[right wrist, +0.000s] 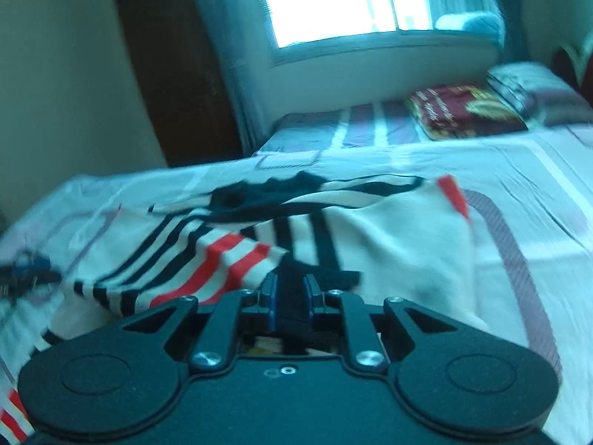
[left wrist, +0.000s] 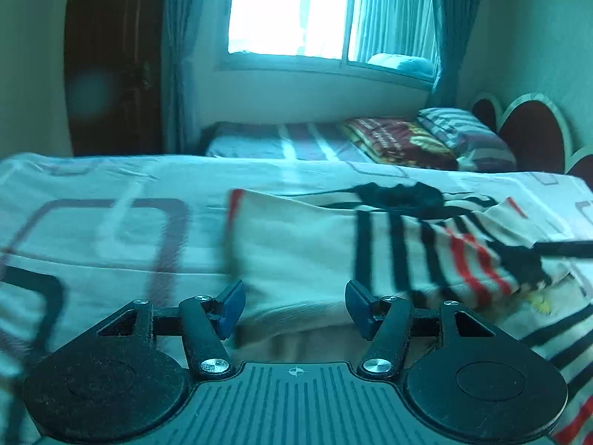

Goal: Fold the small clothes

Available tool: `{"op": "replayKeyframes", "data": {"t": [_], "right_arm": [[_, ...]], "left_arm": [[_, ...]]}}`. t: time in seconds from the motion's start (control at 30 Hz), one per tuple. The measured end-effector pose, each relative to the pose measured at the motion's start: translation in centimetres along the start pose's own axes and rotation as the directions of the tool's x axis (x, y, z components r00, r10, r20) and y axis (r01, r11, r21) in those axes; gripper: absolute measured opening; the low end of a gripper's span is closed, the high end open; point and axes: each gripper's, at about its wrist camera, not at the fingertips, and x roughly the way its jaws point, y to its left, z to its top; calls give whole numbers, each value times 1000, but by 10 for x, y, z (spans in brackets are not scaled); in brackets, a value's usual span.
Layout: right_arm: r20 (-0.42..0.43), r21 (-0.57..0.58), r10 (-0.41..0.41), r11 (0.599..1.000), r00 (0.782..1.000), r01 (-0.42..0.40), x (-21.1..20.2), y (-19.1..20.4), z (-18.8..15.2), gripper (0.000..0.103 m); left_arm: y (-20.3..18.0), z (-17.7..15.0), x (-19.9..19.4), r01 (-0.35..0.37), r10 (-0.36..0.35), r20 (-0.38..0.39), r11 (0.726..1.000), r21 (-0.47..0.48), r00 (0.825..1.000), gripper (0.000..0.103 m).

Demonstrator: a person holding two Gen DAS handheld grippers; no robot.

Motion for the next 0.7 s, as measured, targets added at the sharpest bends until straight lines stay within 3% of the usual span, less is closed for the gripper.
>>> {"op": "replayKeyframes", "data": {"t": [0.1, 0.13, 0.23, 0.47, 0.5, 0.57, 0.7], "right_arm": [[-65, -61, -67, 996, 996, 63, 18, 10, -8, 13], [-74, -67, -77, 995, 994, 72, 22, 9, -12, 13], [-62, -49, -59, 997, 996, 56, 16, 5, -10, 16], [-78, -13, -51, 999, 996, 50, 20, -4, -4, 19], [-60, -7, -50, 999, 997, 50, 17, -3, -2, 22], [-30, 1, -34, 999, 999, 34, 17, -1, 2, 26], [-21, -17, -19, 1000, 1000, 18, 34, 9, 20, 28]], "left_arm": [[-11, -19, 33, -10, 15, -92, 999, 49, 996, 60], [-15, -24, 32, -16, 21, -61, 996, 89, 998, 60], [-19, -21, 29, -18, 29, -81, 991, 134, 996, 60], [-23, -6, 28, -20, 33, -98, 992, 128, 995, 62], [-25, -1, 26, -24, 33, -79, 992, 122, 996, 79], [-33, 11, 20, -42, 42, 5, 991, 129, 999, 103], [-37, 47, 45, -88, 81, 47, 984, 153, 996, 103]]}}
